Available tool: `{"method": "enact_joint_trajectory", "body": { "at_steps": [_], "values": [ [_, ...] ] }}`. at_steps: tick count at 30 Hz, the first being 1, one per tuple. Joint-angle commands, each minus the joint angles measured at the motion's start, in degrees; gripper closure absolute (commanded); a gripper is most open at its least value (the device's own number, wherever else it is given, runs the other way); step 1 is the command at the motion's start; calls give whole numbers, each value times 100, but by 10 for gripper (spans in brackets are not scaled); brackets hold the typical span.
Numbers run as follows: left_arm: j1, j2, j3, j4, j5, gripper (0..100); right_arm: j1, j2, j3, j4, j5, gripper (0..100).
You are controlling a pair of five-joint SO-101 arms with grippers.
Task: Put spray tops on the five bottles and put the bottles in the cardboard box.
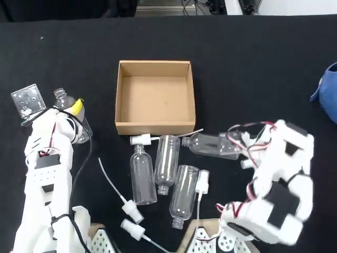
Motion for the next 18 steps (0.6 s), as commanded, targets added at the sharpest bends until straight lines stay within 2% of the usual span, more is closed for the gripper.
{"method": "enact_joint_trajectory", "body": {
  "at_steps": [1,2,4,7,11,13,15,18],
  "values": [
    [-66,-202,-101,-79,26,970,-44,453,-1253,1240,-369,936],
    [-66,-202,-101,-79,26,970,-53,541,-1446,1380,-510,993],
    [-66,-202,-101,-79,26,970,-35,646,-1684,1398,-1002,965],
    [-66,-202,-101,-79,26,970,70,681,-1903,1398,-2189,985],
    [-66,-202,-101,-79,26,970,343,716,-2088,1204,-4571,988],
    [-66,-202,-101,-79,26,970,484,734,-2114,774,-5873,986],
    [-66,-202,-101,-79,26,970,554,734,-2070,360,-6840,984],
    [-66,-202,-101,-79,18,970,484,681,-2053,466,-6796,876]
  ]
}}
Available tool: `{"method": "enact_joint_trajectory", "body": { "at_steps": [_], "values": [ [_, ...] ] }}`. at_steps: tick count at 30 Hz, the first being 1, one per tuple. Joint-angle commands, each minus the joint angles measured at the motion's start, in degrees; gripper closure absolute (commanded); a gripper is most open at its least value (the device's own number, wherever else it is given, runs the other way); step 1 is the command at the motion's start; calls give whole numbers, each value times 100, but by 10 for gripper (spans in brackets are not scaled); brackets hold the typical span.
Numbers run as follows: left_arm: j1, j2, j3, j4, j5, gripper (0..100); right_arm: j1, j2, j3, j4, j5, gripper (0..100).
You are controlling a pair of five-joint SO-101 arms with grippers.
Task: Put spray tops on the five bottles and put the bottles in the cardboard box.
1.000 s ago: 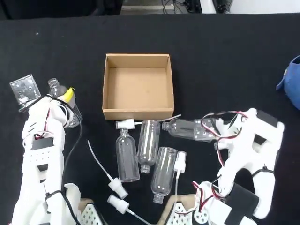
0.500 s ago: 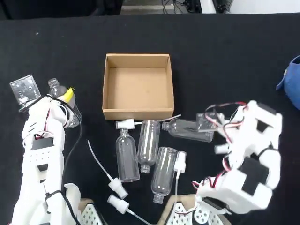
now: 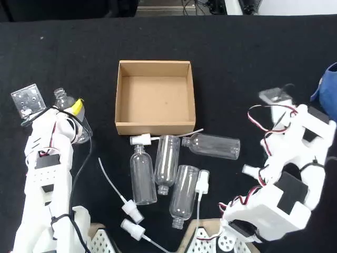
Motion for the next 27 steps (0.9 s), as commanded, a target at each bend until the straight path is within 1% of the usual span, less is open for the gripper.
{"method": "enact_joint_trajectory", "body": {
  "at_steps": [1,3,4,5,8,9,11,13,18,24,26,27],
  "values": [
    [-66,-202,-101,-79,9,970,-9,-84,-356,149,-501,827],
    [-66,-202,-101,-79,0,970,-167,-242,-593,756,-114,750],
    [-66,-202,-101,-79,0,970,-237,-356,-690,1055,202,744],
    [-66,-202,-101,-79,0,970,-308,-479,-725,1310,695,753],
    [-66,-202,-101,-79,0,970,-343,-769,-470,1705,2796,776],
    [-66,-202,-101,-79,0,970,-343,-840,-303,1705,3367,779],
    [-66,-202,-101,-79,0,970,-343,-927,154,1679,3912,779],
    [-66,-202,-101,-79,-9,970,-352,-998,541,1477,4123,779],
    [-66,-202,-101,-79,-9,970,-132,-1007,1200,202,4158,779],
    [-66,-202,-101,-79,-9,970,-70,-1015,2000,-967,4167,781],
    [-66,-202,-101,-79,-9,970,-53,-1015,2176,-1354,4167,807],
    [-66,-202,-101,-79,-9,970,-44,-1015,2229,-1486,4167,843]
  ]
}}
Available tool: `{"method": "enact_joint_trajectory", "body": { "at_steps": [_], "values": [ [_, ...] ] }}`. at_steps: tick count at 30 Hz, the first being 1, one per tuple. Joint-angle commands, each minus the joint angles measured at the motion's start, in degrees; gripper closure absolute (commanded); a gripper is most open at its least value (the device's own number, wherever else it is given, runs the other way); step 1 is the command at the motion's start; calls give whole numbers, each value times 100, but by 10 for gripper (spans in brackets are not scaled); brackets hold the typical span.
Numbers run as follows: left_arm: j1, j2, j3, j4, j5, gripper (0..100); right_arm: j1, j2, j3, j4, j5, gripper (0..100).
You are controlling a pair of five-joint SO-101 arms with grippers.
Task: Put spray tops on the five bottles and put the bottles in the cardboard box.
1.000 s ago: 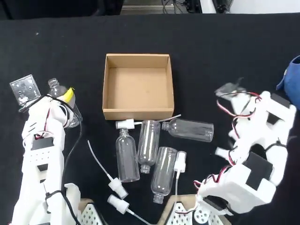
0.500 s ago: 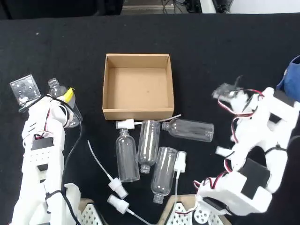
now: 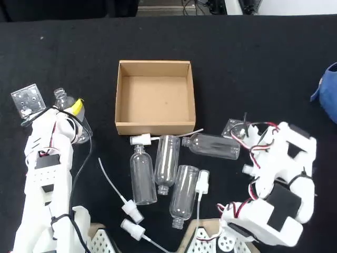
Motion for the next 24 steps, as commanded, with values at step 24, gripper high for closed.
{"method": "enact_joint_trajectory", "body": {
  "at_steps": [24],
  "values": [
    [-66,-202,-101,-79,-9,970,809,-242,-936,-484,-5820,723]
  ]
}}
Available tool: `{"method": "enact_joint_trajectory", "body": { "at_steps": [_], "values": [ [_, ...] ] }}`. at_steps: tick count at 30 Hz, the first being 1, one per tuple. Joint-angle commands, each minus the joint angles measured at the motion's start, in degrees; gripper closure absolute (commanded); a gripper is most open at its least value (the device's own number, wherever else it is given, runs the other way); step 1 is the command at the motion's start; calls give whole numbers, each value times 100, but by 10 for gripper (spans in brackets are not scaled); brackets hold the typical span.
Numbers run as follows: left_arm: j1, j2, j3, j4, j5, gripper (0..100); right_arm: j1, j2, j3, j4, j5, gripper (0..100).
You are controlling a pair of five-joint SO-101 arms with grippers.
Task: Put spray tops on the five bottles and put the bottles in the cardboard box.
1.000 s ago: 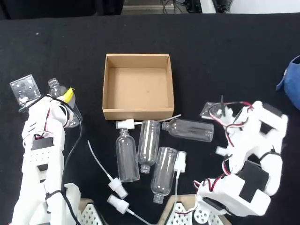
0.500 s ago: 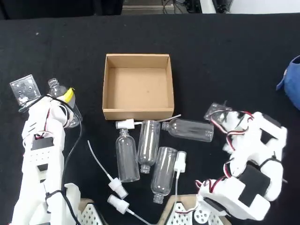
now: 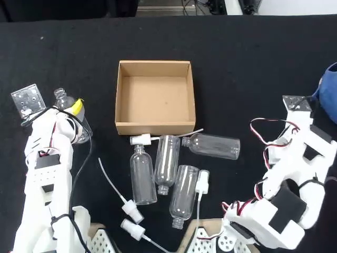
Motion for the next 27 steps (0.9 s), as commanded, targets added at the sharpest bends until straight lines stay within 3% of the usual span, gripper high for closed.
{"method": "enact_joint_trajectory", "body": {
  "at_steps": [1,14,16,18,25,27],
  "values": [
    [-66,-202,-101,-79,-9,970,97,-101,-286,97,-26,735],
    [-66,-202,-22,-88,-9,970,290,620,-101,-651,1644,790],
    [-66,-202,-22,-88,-9,970,299,778,-110,-651,1697,851],
    [-66,-202,-22,-88,-9,970,360,699,-189,-651,1679,981],
    [-4,-202,-22,-114,0,970,369,-822,-576,527,1635,989],
    [66,-202,-40,-114,18,970,70,-1411,-716,958,1196,988]
  ]
}}
